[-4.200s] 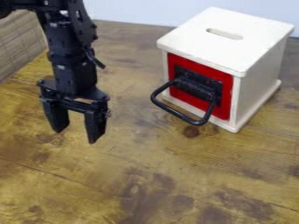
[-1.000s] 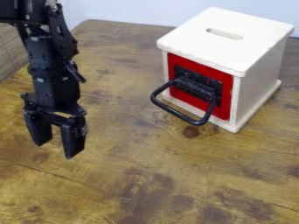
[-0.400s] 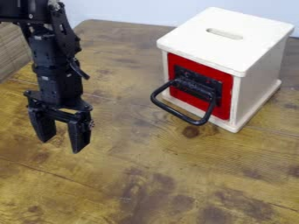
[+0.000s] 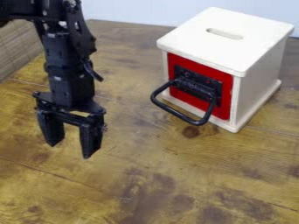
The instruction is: Close the drawer
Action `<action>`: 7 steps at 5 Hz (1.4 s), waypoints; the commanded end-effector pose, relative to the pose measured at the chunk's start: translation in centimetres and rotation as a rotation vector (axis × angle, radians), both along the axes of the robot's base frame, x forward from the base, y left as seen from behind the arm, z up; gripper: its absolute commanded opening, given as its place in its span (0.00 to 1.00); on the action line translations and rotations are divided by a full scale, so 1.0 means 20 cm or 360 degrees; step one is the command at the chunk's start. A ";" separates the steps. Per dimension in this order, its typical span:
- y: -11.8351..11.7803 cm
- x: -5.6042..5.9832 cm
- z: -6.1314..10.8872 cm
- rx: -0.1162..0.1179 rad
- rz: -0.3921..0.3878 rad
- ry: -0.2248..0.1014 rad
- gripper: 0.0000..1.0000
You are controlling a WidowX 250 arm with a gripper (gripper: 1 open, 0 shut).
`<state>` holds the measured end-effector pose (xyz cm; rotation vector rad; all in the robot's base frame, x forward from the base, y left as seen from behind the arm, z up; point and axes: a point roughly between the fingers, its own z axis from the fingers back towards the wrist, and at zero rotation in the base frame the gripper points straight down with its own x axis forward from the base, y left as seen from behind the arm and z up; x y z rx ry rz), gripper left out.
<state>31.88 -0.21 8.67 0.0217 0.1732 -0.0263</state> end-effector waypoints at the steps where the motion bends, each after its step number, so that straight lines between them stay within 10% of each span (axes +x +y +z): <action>1: -0.03 0.00 0.16 0.0002 -0.0067 -0.0114 1.00; 2: -0.03 0.00 0.18 0.0004 -0.0102 -0.0095 1.00; 5: 0.17 -0.01 0.18 0.0032 0.0370 -0.0091 1.00; 7: 0.15 -0.08 0.09 0.0008 0.0044 -0.0155 1.00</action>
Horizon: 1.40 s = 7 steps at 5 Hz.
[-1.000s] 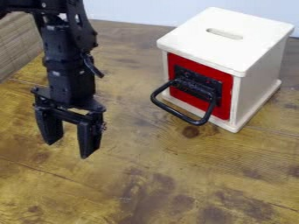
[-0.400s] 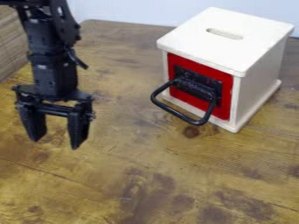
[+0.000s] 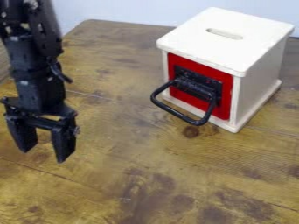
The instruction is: Close the drawer
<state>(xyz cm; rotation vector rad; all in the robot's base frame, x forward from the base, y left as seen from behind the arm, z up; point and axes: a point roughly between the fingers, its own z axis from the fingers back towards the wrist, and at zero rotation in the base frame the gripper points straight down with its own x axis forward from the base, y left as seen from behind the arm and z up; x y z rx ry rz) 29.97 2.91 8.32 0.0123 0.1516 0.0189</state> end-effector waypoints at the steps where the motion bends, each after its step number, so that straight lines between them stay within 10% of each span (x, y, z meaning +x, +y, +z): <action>1: 0.04 0.09 0.10 0.0041 -0.0075 -0.0140 1.00; 3: 0.04 0.15 0.11 0.0063 -0.0033 -0.0113 1.00; 4: 0.03 0.14 0.10 0.0050 -0.0095 -0.0086 0.00; 5: 0.03 0.14 0.10 0.0033 -0.0163 -0.0075 1.00; 7: -0.11 0.18 0.12 -0.0001 -0.0256 -0.0065 1.00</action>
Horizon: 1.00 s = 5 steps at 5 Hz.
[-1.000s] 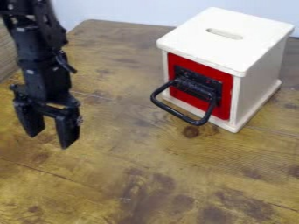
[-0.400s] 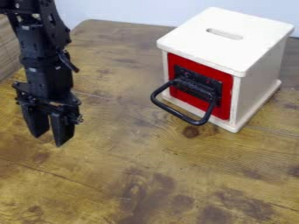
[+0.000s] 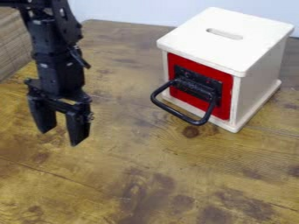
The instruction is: Close the drawer
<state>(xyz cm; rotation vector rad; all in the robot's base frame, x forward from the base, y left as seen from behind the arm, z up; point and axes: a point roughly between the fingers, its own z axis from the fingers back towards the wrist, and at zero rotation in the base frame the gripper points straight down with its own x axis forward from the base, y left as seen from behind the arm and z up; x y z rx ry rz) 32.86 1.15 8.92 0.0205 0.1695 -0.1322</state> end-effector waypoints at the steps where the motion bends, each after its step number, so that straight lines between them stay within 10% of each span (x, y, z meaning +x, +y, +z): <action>1: -0.12 0.06 0.09 -0.0023 -0.0026 -0.0116 1.00; 5: -0.56 0.38 -0.01 -0.0036 -0.0478 -0.0398 1.00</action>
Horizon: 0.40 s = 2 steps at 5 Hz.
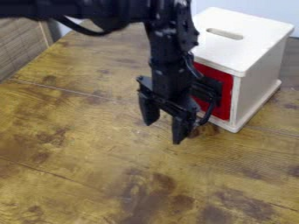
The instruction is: Close the drawer
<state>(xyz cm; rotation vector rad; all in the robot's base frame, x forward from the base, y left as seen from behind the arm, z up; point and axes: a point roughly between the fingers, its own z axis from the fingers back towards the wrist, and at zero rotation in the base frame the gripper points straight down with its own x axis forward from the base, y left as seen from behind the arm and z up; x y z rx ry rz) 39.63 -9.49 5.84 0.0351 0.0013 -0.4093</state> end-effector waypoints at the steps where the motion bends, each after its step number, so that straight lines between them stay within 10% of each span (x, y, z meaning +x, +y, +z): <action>1: -0.02 0.09 0.09 -0.0021 -0.0141 -0.0190 1.00; 2: -0.02 0.10 0.07 -0.0057 -0.0217 -0.0205 1.00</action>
